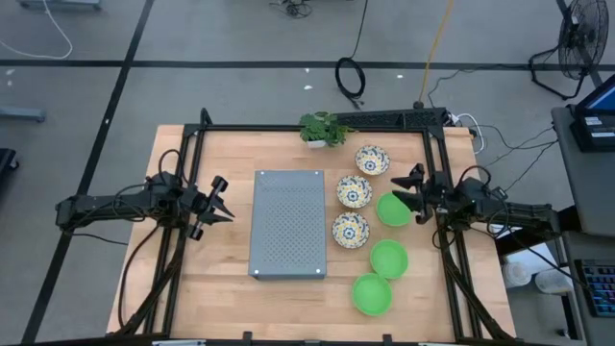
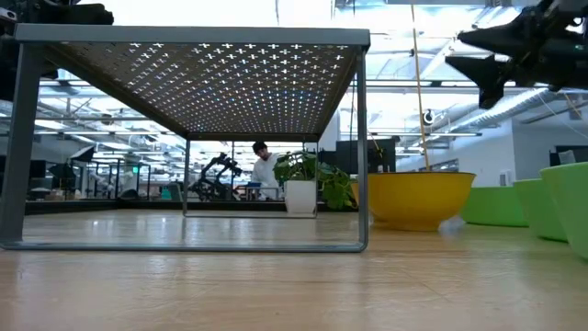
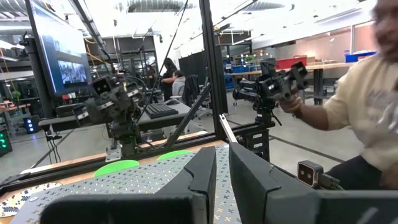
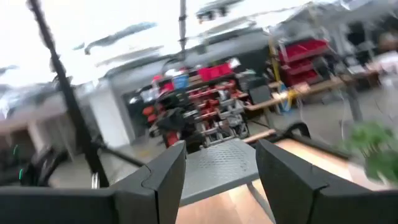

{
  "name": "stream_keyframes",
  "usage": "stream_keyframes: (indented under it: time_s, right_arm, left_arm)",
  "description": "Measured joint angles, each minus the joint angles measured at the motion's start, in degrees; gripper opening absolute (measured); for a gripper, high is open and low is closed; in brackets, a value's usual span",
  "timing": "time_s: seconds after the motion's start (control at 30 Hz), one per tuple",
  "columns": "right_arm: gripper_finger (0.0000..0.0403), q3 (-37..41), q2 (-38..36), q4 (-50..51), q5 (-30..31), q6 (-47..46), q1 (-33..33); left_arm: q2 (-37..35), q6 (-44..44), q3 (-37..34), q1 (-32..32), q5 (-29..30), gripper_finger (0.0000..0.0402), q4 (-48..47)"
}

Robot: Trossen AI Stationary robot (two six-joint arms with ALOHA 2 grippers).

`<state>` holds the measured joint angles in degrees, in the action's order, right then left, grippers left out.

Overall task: Pick & Place Mini bowls
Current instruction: Put the top green bowl on the shelf

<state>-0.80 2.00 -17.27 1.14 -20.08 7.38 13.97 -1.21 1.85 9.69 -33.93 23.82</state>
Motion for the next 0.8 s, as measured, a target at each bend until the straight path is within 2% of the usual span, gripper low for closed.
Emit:
stream_keyframes:
  time_s: [0.13,0.33,0.5,0.57,0.63,0.8]
  right_arm:
    - [0.0183,-0.01,0.24,-0.02,2.04,-9.94,0.02]
    - [0.0183,-0.02,0.97,0.09,2.04,-18.74,0.02]
    - [0.0183,-3.17,3.70,-2.39,2.06,-17.40,0.00]
    - [0.0183,-7.32,6.95,6.39,2.00,-15.85,-0.04]
    - [0.0183,-15.83,11.55,15.45,3.24,-14.71,-0.05]
    - [0.0183,-39.13,29.98,55.63,10.49,-19.34,0.02]
  left_arm:
    - [-0.01,0.00,0.00,0.00,0.00,0.0051,0.00]
    - [0.01,-0.02,0.00,0.00,0.00,0.0051,0.01]
    - [-0.01,0.00,0.00,0.00,0.00,0.0051,0.01]
    - [-0.01,0.00,0.00,0.00,0.00,0.0051,0.01]
    - [0.01,-0.02,0.00,0.00,0.00,0.0051,0.01]
    - [0.00,-0.02,0.00,0.00,0.00,0.0051,0.03]
